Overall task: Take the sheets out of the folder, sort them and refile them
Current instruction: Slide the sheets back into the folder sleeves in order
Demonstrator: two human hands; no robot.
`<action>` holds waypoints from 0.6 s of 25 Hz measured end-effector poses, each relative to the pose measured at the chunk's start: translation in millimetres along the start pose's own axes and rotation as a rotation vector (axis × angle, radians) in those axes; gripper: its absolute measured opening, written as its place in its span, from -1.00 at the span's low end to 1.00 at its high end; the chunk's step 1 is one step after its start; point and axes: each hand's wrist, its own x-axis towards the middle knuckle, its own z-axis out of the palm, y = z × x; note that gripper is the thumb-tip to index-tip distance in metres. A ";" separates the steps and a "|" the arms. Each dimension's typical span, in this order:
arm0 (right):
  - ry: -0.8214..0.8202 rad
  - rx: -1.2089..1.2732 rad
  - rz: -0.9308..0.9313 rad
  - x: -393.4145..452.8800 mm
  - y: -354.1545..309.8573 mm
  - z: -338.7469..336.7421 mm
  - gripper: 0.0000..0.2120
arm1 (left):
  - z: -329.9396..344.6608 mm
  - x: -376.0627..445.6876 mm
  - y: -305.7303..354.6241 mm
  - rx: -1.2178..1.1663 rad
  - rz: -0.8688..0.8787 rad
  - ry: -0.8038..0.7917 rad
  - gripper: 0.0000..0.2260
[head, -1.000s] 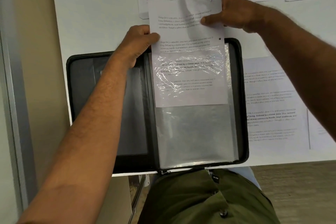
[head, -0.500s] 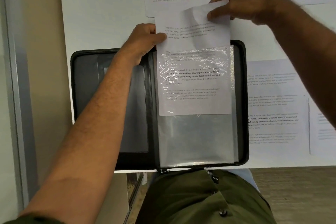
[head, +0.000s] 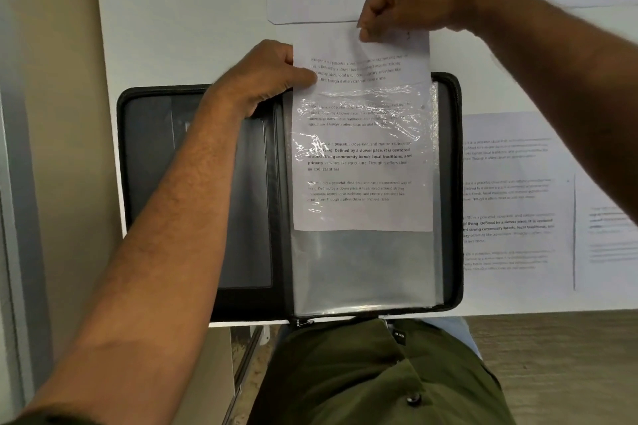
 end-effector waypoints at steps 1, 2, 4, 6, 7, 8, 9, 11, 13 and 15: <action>-0.021 -0.016 0.007 1.2 -3.8 0.0 -0.91 | 0.9 0.3 -2.7 -0.048 0.023 0.020 -0.69; -0.041 -0.032 0.013 3.0 -6.8 0.2 -0.91 | 1.9 0.2 -6.1 -0.096 0.053 0.050 -0.63; -0.091 -0.081 0.030 5.7 -13.6 1.6 -0.88 | 3.9 -2.8 -12.9 -0.120 0.134 0.098 -0.56; -0.152 -0.148 0.044 6.0 -20.8 4.5 -0.88 | 5.1 -6.9 -21.4 -0.039 0.218 0.100 -0.55; -0.178 -0.176 0.052 4.4 -25.3 6.1 -0.88 | 5.3 -9.3 -25.0 0.023 0.249 0.084 -0.59; -0.198 -0.196 0.053 6.7 -25.5 6.6 -0.87 | 4.9 -11.5 -27.1 0.085 0.268 0.056 -0.63; -0.225 -0.200 0.061 7.0 -26.6 7.3 -0.87 | 4.9 -12.8 -28.2 0.143 0.272 0.021 -0.68; -0.281 -0.218 0.049 6.2 -30.1 10.0 -0.88 | 6.4 -14.2 -27.7 0.231 0.257 -0.024 -0.75; -0.326 -0.270 0.042 11.1 -28.3 11.6 -0.89 | 7.2 -13.9 -25.8 0.240 0.277 -0.016 -0.79; -0.363 -0.327 0.038 13.5 -28.5 14.6 -0.89 | 6.7 -13.2 -26.1 0.211 0.304 0.016 -0.82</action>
